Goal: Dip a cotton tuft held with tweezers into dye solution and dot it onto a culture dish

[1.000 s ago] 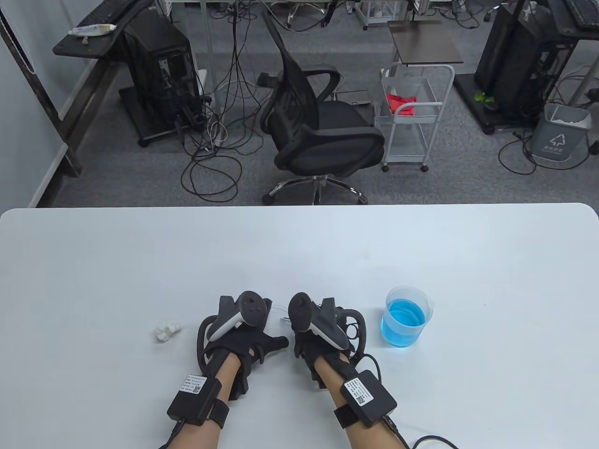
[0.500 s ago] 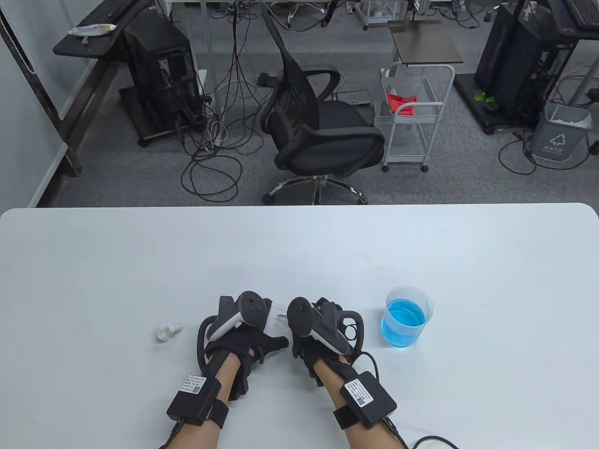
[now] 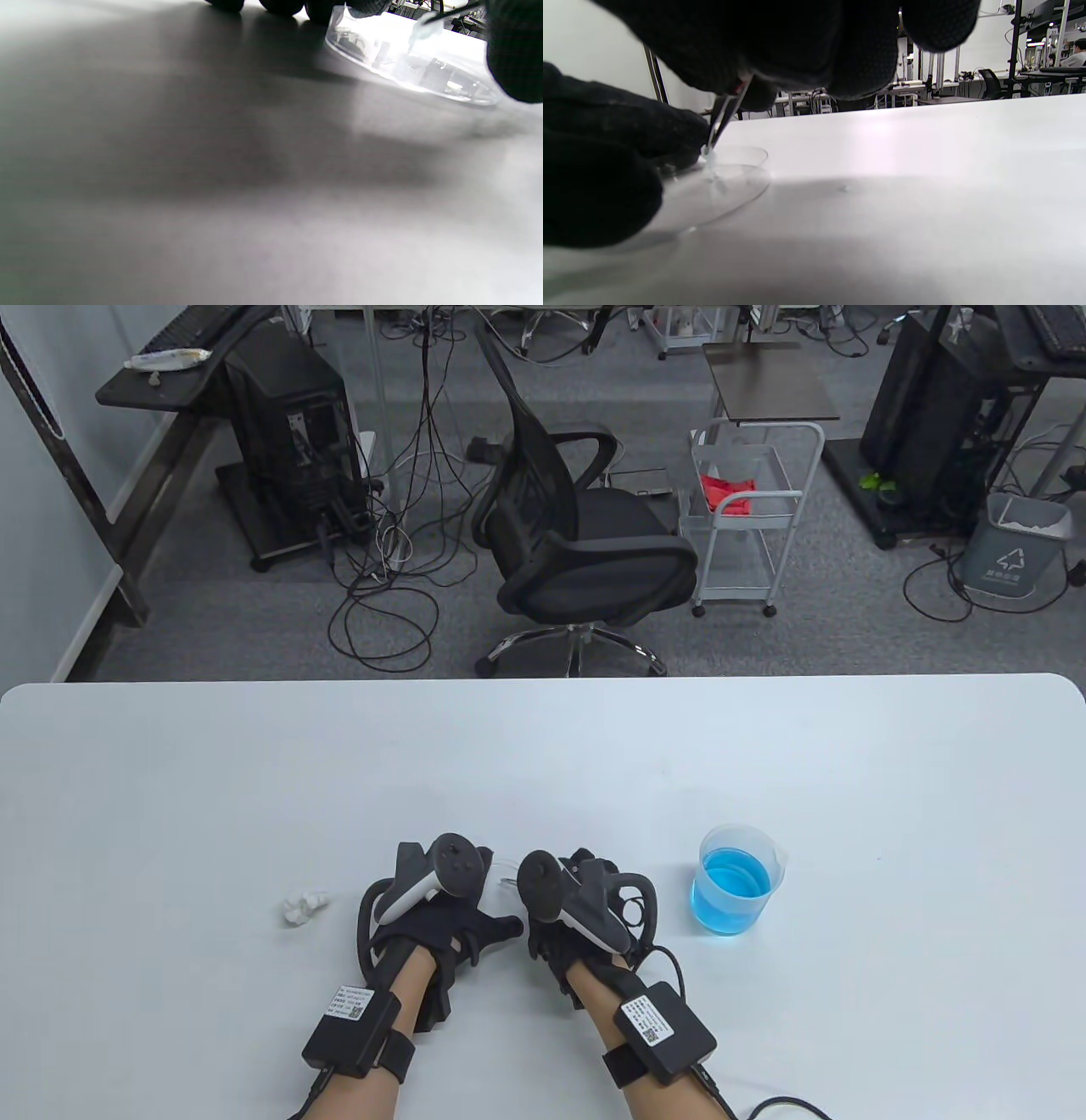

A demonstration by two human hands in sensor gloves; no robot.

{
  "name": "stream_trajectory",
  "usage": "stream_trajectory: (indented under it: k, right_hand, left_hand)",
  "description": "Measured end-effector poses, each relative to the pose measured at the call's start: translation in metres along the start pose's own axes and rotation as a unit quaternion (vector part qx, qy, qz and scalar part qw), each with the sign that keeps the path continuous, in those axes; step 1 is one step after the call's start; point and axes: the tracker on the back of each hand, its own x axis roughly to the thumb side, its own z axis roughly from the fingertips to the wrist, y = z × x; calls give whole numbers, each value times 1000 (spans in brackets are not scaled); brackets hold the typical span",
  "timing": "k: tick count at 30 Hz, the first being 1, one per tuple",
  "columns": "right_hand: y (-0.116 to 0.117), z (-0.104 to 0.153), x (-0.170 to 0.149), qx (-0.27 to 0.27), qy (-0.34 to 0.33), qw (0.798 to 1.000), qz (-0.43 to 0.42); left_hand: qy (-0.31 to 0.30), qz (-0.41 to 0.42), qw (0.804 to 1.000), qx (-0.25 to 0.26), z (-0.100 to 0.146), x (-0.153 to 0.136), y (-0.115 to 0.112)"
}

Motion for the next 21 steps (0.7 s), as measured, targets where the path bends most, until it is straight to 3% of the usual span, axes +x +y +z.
stream_trajectory:
  k: [5,10,21]
  right_hand:
    - [1,1,1,-1,0,1000,2]
    - [12,0,-2,38,11,999,18]
    - [7,4,3,-14,-3,1000,11]
  left_hand:
    - [0,1,1000,-1,0,0,0]
    - [0,1,1000,-3,0,0,0]
    - [0,1,1000,-4,0,0,0]
